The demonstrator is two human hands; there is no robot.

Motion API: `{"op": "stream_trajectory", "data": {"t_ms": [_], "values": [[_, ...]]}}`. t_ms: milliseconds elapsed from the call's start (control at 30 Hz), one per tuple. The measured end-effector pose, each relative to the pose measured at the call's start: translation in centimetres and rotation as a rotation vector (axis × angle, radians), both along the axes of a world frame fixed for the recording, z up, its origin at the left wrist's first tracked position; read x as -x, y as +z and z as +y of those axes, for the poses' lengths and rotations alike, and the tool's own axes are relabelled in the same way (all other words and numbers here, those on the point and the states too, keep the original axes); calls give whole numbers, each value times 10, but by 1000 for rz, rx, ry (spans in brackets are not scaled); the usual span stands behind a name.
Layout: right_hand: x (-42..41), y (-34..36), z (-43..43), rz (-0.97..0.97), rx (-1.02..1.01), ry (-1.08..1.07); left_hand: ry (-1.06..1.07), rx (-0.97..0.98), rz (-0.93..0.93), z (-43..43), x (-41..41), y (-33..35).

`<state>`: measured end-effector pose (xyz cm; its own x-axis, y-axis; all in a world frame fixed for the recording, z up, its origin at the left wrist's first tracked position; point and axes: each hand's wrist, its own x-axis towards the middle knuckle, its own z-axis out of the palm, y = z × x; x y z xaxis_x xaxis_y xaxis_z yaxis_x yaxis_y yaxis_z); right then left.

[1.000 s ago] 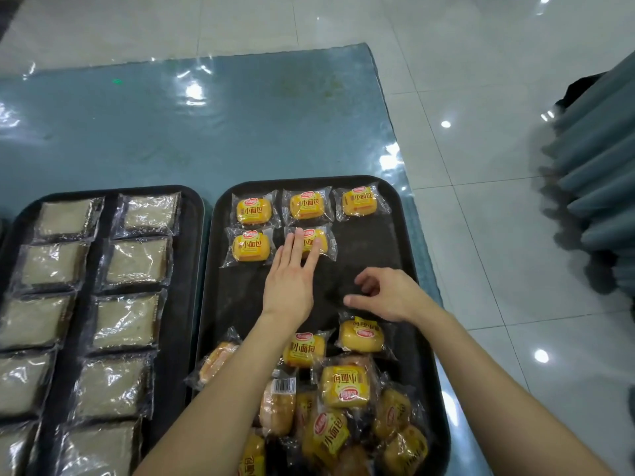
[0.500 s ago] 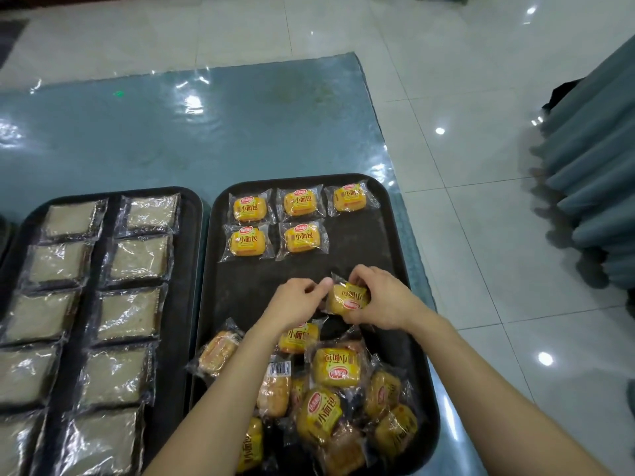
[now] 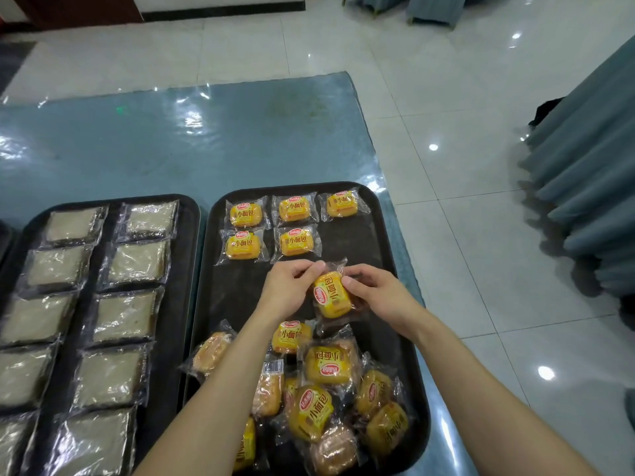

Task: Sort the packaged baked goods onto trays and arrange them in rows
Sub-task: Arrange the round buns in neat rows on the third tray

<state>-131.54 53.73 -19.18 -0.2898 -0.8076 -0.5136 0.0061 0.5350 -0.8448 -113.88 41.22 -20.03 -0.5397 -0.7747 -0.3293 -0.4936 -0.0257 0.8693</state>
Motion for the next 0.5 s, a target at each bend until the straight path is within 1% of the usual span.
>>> {"op": "stream_trajectory", "data": {"t_ms": [33,100,167,200,233,267,300,333,367,400,500], "values": [[-1,2,1,-40,-2,-20,1,51,-18,-1,3,0],[-3,4,3,-57,-20,-26,-54,142,-55,-1,10,0],[-4,3,4,-89,-10,-93,-37,126,-32,-2,15,3],[-6,2,3,-146,13,-180,13,50,5,-2,17,5],[-7,0,3,-223,41,-285,64,-73,39,-1,17,7],[-8,-1,3,-313,72,-382,89,-215,64,1,15,8],[-10,-2,3,-400,101,-452,82,-318,82,4,13,8],[-11,-3,5,-467,125,-487,60,-367,95,8,9,6],[-13,-5,7,-493,132,-488,48,-380,107,11,5,4],[-15,-7,9,-482,117,-463,56,-369,115,14,0,0],[-18,-10,14,-350,32,-361,86,-306,105,13,-10,-8]]}}
